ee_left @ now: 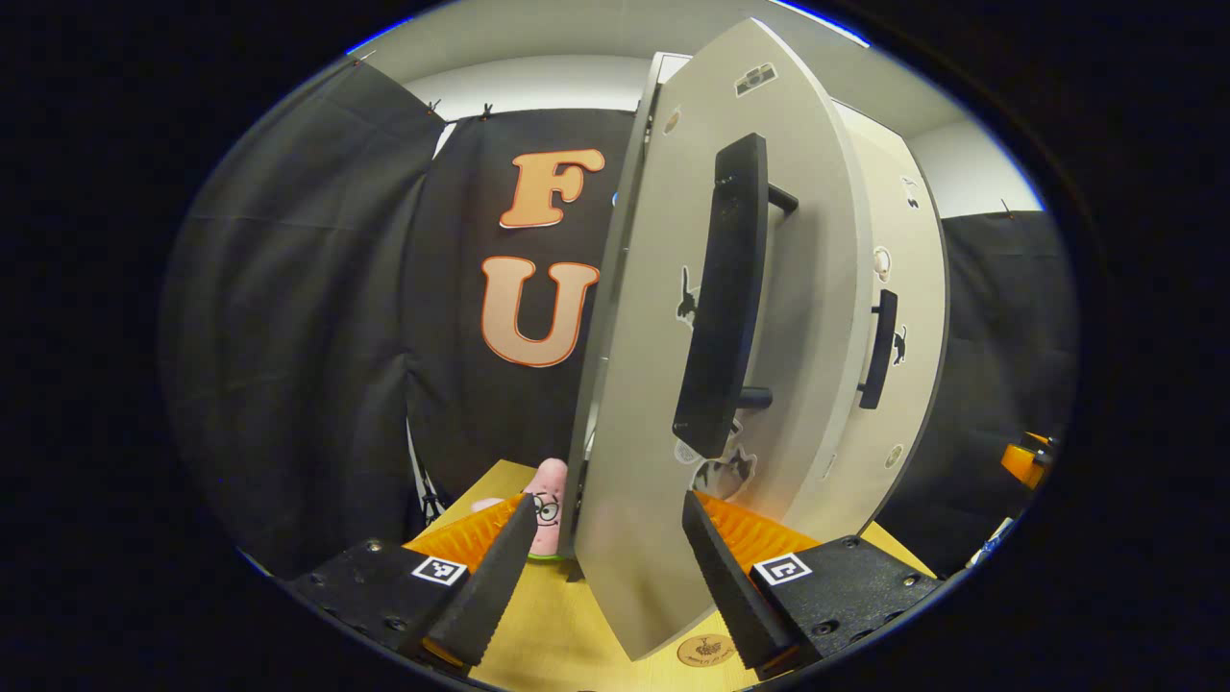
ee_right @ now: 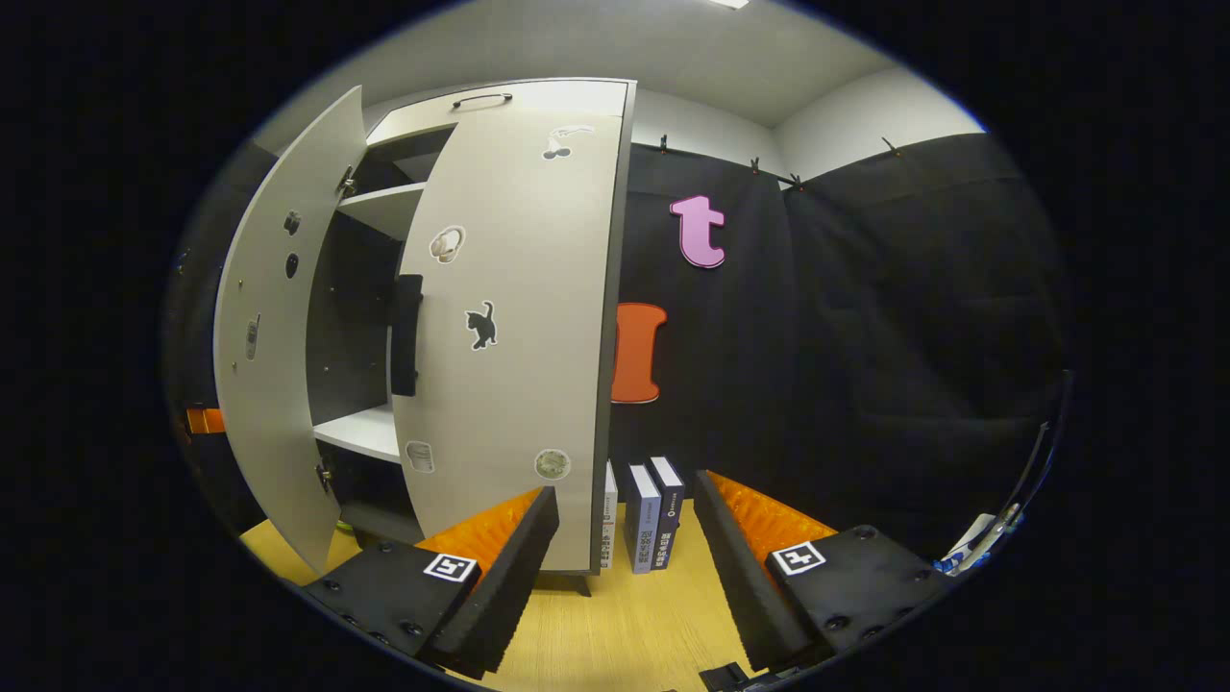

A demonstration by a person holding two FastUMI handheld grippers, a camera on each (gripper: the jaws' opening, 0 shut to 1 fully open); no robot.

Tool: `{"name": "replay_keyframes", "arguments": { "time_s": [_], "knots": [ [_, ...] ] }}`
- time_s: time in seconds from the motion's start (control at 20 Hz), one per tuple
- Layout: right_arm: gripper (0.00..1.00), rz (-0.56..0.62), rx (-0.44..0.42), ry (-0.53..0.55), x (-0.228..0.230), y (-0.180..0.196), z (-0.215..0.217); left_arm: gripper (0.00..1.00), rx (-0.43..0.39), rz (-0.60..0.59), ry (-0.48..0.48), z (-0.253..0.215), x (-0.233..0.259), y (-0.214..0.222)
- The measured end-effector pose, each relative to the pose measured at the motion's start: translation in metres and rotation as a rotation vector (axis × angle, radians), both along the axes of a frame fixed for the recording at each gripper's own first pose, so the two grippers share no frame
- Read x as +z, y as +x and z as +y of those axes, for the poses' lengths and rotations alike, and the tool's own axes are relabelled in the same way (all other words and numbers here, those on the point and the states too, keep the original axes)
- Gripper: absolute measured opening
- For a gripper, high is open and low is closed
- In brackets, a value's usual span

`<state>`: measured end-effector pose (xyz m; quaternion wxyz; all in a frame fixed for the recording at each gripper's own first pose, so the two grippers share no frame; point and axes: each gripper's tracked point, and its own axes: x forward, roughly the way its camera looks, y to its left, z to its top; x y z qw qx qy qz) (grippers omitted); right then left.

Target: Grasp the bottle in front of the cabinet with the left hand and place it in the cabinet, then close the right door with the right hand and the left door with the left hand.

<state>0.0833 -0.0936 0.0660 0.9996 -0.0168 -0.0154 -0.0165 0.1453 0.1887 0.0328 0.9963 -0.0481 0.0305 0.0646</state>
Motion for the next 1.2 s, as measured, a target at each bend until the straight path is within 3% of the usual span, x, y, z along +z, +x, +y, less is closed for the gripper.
{"name": "replay_keyframes", "arguments": {
  "time_s": [0.55, 1.05, 1.1, 1.15, 1.2],
  "knots": [
    [0.95, -0.010, -0.069, 0.007, 0.006, -0.005, -0.082, 0.91, -0.126, 0.002, -0.029, -0.085, -0.006, 0.083],
    [0.95, 0.026, -0.142, 0.043, -0.009, -0.003, -0.142, 0.94, -0.062, -0.002, 0.047, -0.091, 0.001, 0.092],
    [0.89, 0.027, -0.145, 0.039, -0.009, -0.002, -0.146, 0.94, -0.053, -0.001, 0.055, -0.091, 0.002, 0.091],
    [0.95, 0.028, -0.148, 0.034, -0.008, -0.001, -0.150, 0.94, -0.047, -0.001, 0.060, -0.092, 0.002, 0.092],
    [0.95, 0.028, -0.149, 0.027, -0.007, 0.000, -0.153, 0.94, -0.040, 0.000, 0.063, -0.091, 0.002, 0.093]
  ]
}}
